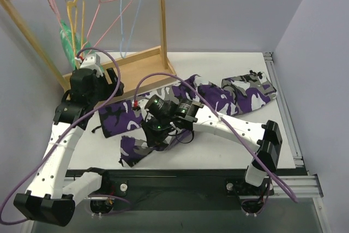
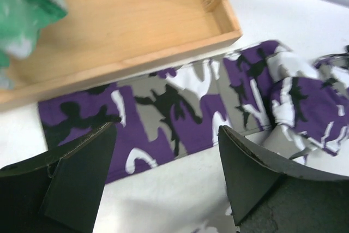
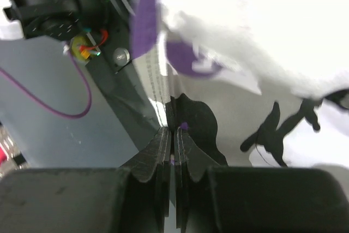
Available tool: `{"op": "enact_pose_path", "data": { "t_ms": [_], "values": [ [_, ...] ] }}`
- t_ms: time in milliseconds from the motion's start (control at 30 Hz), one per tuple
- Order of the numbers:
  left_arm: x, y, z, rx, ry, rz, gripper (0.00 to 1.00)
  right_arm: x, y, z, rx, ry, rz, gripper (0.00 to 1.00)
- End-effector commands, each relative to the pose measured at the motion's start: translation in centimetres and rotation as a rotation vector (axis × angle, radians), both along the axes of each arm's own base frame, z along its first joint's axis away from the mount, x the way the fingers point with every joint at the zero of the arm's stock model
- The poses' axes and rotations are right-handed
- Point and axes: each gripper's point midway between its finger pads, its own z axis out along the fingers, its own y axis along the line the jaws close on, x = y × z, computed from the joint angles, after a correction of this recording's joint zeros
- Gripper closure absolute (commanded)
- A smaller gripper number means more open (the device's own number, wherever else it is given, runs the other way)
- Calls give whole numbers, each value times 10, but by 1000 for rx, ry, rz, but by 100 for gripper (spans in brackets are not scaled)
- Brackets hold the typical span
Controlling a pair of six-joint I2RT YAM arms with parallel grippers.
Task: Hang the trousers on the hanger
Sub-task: Flatten out the trousers at the center of the board.
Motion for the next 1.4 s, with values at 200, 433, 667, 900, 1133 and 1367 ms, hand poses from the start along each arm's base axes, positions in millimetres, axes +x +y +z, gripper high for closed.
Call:
{"op": "enact_pose_path", "data": {
  "t_ms": [200, 433, 667, 900, 1133, 1367],
  "values": [
    [-50, 17, -59, 39, 162, 11, 14, -30, 19, 25, 87, 9, 198, 99],
    [-80, 20, -88, 8, 225, 28, 14, -45, 45, 29, 111, 22, 335, 97],
    [-101, 16, -117, -52, 280, 42, 14, -17, 36, 32, 81, -70, 209, 22],
    [-107, 32, -142, -42, 343, 163, 14, 71, -51, 5, 36, -65, -266, 19],
    [-103, 36, -158, -46, 372, 223, 15, 129, -204, -23, 73, -28, -818, 13],
    [-87, 16, -207, -72, 463, 195, 21, 152, -317, -53, 67, 39, -1242, 4]
  ]
}}
